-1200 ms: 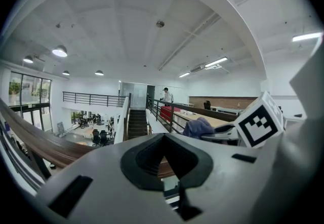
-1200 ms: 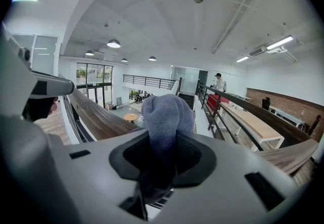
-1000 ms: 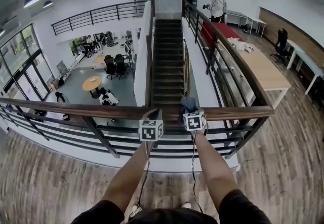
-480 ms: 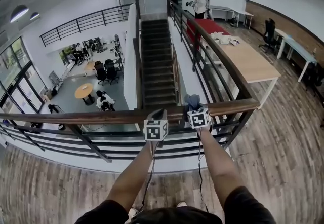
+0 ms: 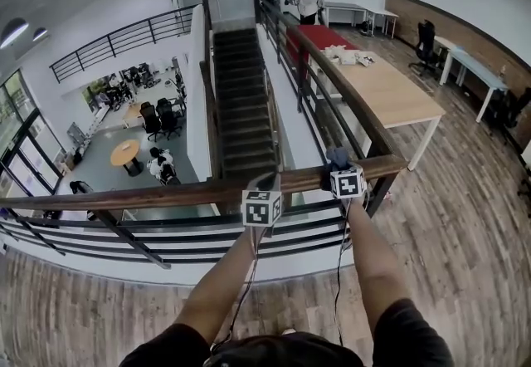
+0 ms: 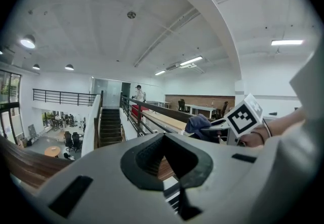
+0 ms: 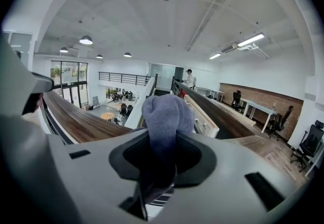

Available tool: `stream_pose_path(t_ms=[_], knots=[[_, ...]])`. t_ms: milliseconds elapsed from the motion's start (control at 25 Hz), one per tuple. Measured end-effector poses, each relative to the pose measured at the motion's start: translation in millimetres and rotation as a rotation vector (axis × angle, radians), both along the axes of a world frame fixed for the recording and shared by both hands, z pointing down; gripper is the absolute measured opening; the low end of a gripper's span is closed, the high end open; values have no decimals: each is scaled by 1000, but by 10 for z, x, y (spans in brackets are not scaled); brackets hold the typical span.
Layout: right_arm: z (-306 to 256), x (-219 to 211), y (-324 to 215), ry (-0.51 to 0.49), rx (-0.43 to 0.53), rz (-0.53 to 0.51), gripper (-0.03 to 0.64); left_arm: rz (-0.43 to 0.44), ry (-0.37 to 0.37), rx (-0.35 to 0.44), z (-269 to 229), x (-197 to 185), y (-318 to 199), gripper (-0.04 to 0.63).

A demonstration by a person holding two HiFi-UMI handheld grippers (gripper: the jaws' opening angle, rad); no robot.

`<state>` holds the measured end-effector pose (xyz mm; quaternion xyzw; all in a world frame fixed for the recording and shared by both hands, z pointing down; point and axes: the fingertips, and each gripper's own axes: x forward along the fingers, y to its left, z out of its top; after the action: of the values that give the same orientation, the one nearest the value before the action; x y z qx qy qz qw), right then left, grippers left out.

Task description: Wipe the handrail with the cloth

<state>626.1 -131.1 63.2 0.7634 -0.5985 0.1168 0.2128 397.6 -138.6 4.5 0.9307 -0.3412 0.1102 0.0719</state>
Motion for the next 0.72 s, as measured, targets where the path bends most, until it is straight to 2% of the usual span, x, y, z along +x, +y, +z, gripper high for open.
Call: stream_pose_path(t_ms=[160, 400, 720], knots=[[10, 446, 144, -15, -7, 39, 103, 36, -4, -3, 34, 327, 142, -2], [-30, 1041, 274, 35, -31, 107, 103, 78, -7, -16, 56, 710, 177, -2], [-50, 1683, 527, 101, -62, 179, 103, 115, 9, -37, 138, 926, 296, -2]])
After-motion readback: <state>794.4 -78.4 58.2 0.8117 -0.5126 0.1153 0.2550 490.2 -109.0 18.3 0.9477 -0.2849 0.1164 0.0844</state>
